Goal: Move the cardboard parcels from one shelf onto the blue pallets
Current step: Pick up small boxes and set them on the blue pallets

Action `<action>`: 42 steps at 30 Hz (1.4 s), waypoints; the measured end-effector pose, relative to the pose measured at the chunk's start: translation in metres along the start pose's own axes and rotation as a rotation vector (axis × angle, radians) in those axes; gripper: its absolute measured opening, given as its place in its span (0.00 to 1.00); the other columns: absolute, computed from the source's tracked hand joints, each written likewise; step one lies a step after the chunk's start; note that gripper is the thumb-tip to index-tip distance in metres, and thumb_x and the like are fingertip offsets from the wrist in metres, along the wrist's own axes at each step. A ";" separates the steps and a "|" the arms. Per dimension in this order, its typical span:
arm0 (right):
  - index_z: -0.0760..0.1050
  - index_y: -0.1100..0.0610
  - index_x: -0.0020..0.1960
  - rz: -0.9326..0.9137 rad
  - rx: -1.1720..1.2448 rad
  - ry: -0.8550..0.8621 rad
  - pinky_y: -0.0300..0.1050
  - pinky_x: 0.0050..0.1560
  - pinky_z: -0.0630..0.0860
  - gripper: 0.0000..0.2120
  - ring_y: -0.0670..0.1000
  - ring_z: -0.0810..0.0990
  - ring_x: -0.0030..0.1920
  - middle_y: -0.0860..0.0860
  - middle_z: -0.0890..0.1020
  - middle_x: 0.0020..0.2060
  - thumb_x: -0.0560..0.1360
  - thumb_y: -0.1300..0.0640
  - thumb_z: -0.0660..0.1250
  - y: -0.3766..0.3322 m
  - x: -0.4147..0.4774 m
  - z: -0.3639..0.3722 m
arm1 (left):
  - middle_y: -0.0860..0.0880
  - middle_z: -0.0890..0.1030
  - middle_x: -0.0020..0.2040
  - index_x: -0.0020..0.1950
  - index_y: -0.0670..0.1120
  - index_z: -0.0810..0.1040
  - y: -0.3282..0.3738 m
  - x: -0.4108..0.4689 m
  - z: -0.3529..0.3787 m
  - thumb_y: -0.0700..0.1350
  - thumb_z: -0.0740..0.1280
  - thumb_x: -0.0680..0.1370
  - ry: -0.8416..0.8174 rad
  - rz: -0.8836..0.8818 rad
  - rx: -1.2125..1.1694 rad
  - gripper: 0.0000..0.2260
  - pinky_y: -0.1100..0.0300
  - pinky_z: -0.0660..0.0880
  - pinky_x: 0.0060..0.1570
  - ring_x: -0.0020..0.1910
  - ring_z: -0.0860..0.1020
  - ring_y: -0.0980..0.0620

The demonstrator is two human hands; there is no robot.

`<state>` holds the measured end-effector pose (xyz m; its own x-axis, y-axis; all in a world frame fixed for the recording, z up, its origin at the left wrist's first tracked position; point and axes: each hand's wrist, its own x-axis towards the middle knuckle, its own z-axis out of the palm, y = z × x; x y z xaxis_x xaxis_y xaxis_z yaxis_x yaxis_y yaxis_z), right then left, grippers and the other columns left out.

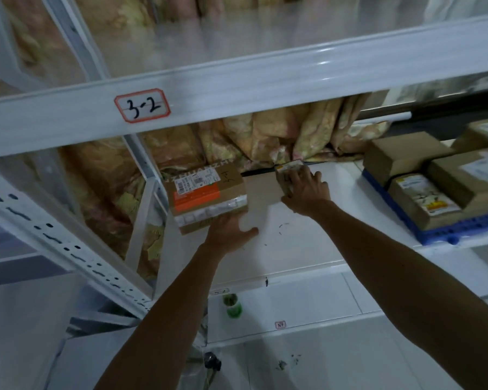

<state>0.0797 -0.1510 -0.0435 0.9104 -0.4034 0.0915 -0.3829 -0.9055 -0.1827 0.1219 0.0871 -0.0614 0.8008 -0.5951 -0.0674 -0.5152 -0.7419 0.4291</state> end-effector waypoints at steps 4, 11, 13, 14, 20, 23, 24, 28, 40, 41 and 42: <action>0.60 0.49 0.74 -0.006 -0.072 0.016 0.57 0.56 0.70 0.36 0.64 0.67 0.62 0.56 0.63 0.72 0.71 0.38 0.66 0.037 -0.023 -0.028 | 0.49 0.74 0.73 0.77 0.52 0.68 0.034 0.010 0.001 0.61 0.69 0.77 -0.013 0.039 0.006 0.31 0.55 0.73 0.65 0.69 0.74 0.49; 0.57 0.47 0.76 0.109 -0.084 0.090 0.60 0.61 0.70 0.36 0.66 0.65 0.67 0.55 0.61 0.73 0.73 0.37 0.64 0.097 -0.091 -0.065 | 0.45 0.73 0.73 0.79 0.52 0.65 0.101 0.027 0.013 0.63 0.66 0.76 -0.074 0.200 0.062 0.34 0.51 0.71 0.66 0.71 0.71 0.43; 0.58 0.47 0.76 0.158 -0.091 0.120 0.60 0.61 0.70 0.34 0.66 0.66 0.66 0.55 0.61 0.73 0.74 0.37 0.63 0.110 -0.111 -0.075 | 0.45 0.73 0.72 0.79 0.52 0.65 0.122 0.028 0.018 0.63 0.66 0.75 -0.075 0.254 0.056 0.34 0.50 0.73 0.64 0.70 0.72 0.42; 0.58 0.47 0.76 0.180 -0.099 0.125 0.60 0.61 0.69 0.34 0.66 0.66 0.66 0.55 0.61 0.73 0.75 0.37 0.63 0.118 -0.121 -0.078 | 0.45 0.73 0.72 0.79 0.52 0.65 0.132 0.029 0.021 0.64 0.66 0.75 -0.085 0.269 0.053 0.35 0.49 0.74 0.63 0.69 0.72 0.42; 0.59 0.47 0.75 0.281 -0.102 0.193 0.62 0.67 0.67 0.32 0.63 0.64 0.69 0.56 0.62 0.72 0.76 0.37 0.62 0.165 -0.169 -0.096 | 0.43 0.73 0.73 0.79 0.49 0.63 0.186 0.023 0.042 0.64 0.65 0.76 -0.134 0.361 0.087 0.36 0.50 0.70 0.66 0.70 0.71 0.42; 0.58 0.47 0.76 0.303 -0.122 0.189 0.62 0.66 0.68 0.33 0.64 0.64 0.70 0.56 0.61 0.73 0.76 0.37 0.61 0.187 -0.188 -0.100 | 0.43 0.73 0.72 0.80 0.49 0.63 0.209 0.013 0.053 0.63 0.65 0.77 -0.151 0.380 0.104 0.35 0.50 0.70 0.65 0.70 0.71 0.42; 0.58 0.47 0.76 0.315 -0.124 0.195 0.61 0.66 0.68 0.33 0.64 0.65 0.69 0.56 0.61 0.73 0.76 0.36 0.62 0.196 -0.192 -0.103 | 0.43 0.73 0.72 0.80 0.49 0.63 0.217 0.010 0.056 0.63 0.65 0.77 -0.152 0.381 0.108 0.35 0.50 0.70 0.65 0.70 0.71 0.42; 0.58 0.47 0.75 0.302 -0.100 0.223 0.60 0.64 0.70 0.33 0.64 0.66 0.68 0.56 0.60 0.73 0.76 0.36 0.62 0.234 -0.207 -0.121 | 0.42 0.74 0.69 0.77 0.49 0.66 0.259 0.002 0.070 0.63 0.65 0.77 -0.131 0.370 0.108 0.32 0.51 0.71 0.62 0.68 0.72 0.42; 0.58 0.47 0.75 0.244 -0.099 0.255 0.59 0.64 0.70 0.32 0.62 0.67 0.67 0.55 0.62 0.73 0.76 0.36 0.60 0.372 -0.261 -0.164 | 0.44 0.76 0.66 0.71 0.48 0.73 0.399 -0.025 0.127 0.64 0.64 0.73 0.036 0.474 0.247 0.31 0.49 0.75 0.59 0.65 0.73 0.42; 0.58 0.47 0.75 0.249 -0.102 0.256 0.59 0.64 0.70 0.32 0.62 0.68 0.67 0.55 0.62 0.73 0.76 0.36 0.60 0.382 -0.264 -0.166 | 0.44 0.78 0.64 0.69 0.48 0.75 0.410 -0.025 0.131 0.65 0.61 0.71 0.066 0.489 0.238 0.32 0.49 0.76 0.58 0.64 0.75 0.42; 0.59 0.48 0.75 0.254 -0.105 0.259 0.59 0.63 0.70 0.32 0.62 0.68 0.66 0.55 0.62 0.73 0.76 0.36 0.60 0.392 -0.268 -0.169 | 0.43 0.79 0.62 0.67 0.47 0.76 0.421 -0.025 0.133 0.65 0.59 0.70 0.093 0.513 0.225 0.32 0.48 0.76 0.58 0.62 0.76 0.41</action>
<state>-0.3403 -0.4197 0.0255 0.7197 -0.6248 0.3028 -0.6179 -0.7753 -0.1311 -0.1559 -0.2521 0.0009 0.4489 -0.8747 0.1827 -0.8897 -0.4183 0.1830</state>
